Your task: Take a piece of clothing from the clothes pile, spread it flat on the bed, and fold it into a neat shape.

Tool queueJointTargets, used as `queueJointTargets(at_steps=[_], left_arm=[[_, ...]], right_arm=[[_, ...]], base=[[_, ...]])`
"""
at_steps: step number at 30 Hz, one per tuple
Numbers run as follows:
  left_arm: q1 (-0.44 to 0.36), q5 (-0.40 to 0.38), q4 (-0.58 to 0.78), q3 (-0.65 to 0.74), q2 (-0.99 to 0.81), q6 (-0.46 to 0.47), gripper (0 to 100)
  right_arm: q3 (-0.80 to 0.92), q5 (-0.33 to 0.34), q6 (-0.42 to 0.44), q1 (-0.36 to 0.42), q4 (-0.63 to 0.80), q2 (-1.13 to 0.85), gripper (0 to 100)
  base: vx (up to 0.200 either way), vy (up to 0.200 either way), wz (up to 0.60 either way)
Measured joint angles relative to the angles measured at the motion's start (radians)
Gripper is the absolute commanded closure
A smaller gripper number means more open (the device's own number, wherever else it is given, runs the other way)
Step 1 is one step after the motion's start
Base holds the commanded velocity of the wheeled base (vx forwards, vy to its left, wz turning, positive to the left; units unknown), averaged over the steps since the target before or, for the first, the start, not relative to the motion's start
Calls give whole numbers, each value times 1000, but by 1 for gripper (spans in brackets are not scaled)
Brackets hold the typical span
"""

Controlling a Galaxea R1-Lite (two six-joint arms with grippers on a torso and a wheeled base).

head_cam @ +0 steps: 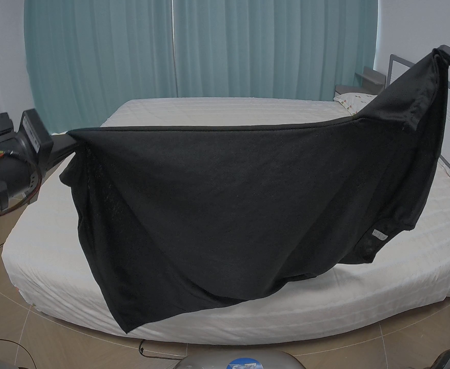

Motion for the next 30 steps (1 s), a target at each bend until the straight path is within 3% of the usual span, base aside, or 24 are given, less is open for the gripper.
queueJointTargets(at_steps=[11, 26, 30], left_arm=[[31, -3, -8, -182, 240, -7, 100], [71, -2, -44, -265, 504, -10, 100], [84, -1, -47, -295, 597, -27, 100]], right_arm=[[-56, 2, -26, -39, -135, 237, 100], [-164, 7, -32, -70, -188, 523, 100], [-184, 6, -29, -75, -193, 613, 100]], base=[[200, 0, 0], [200, 0, 0], [0, 0, 0]])
